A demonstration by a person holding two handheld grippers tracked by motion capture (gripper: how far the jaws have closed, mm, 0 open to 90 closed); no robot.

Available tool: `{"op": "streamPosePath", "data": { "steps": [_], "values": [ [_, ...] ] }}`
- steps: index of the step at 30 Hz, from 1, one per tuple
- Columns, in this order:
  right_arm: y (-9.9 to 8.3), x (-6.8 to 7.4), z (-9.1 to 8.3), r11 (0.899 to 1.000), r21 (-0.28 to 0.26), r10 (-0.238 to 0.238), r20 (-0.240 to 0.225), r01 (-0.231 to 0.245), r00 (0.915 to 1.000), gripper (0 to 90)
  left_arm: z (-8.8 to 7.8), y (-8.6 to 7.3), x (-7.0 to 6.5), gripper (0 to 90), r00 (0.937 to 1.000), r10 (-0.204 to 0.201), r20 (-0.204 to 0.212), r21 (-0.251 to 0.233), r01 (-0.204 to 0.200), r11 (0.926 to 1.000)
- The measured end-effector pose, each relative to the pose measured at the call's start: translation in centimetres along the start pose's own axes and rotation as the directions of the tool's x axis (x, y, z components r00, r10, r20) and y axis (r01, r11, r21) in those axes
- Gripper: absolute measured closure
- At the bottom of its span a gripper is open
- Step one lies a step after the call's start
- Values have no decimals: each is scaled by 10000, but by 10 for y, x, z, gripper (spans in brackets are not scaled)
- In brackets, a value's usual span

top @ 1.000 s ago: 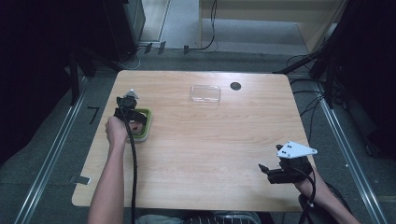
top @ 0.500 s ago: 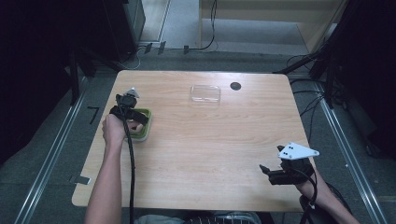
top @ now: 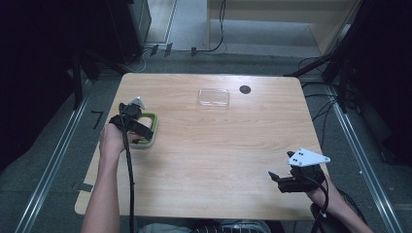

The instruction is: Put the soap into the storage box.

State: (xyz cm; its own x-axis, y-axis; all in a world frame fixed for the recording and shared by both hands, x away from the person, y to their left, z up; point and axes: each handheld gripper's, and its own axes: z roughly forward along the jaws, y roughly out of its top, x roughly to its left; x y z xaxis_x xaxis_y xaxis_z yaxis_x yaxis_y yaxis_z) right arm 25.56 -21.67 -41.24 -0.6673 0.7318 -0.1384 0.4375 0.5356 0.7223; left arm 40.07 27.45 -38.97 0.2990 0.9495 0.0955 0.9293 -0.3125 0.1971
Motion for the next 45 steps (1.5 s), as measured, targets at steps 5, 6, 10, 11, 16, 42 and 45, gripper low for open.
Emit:
{"op": "streamPosePath", "data": {
  "steps": [5, 6, 10, 11, 16, 42, 45],
  "values": [
    [1, 0, 1, 10000, 7, -55, -24, 55, 10000, 134, -6, -10, -7, 38, 9988, 495, -31, 329, -494, 9982],
    [1, 0, 1, 10000, 15, -57, -37, 57, 10000, 134, -7, -12, -8, 35, 9982, 601, 23, 355, -602, 9976],
    [1, 0, 1, 10000, 17, -59, -43, 59, 10000, 134, -10, -20, -15, 18, 9957, 923, 93, 608, -927, 9938],
    [1, 0, 1, 10000, 22, -42, -43, 42, 10000, 134, -10, -21, -16, 18, 9952, 977, 93, 629, -981, 9932],
    [1, 0, 1, 10000, 17, -33, -39, 33, 10000, 134, -14, -28, -24, 12, 9915, 1295, 129, 687, -1300, 9891],
    [0, 0, 1, 10000, 65, -27, -65, 27, 10000, 134, -10, -65, -56, 10, 9715, 2330, 437, 1328, -2368, 9624],
    [0, 0, 1, 10000, 59, -24, -68, 24, 10000, 134, -8, -70, -58, 10, 9682, 2405, 684, 1282, -2476, 9603]
  ]
}}
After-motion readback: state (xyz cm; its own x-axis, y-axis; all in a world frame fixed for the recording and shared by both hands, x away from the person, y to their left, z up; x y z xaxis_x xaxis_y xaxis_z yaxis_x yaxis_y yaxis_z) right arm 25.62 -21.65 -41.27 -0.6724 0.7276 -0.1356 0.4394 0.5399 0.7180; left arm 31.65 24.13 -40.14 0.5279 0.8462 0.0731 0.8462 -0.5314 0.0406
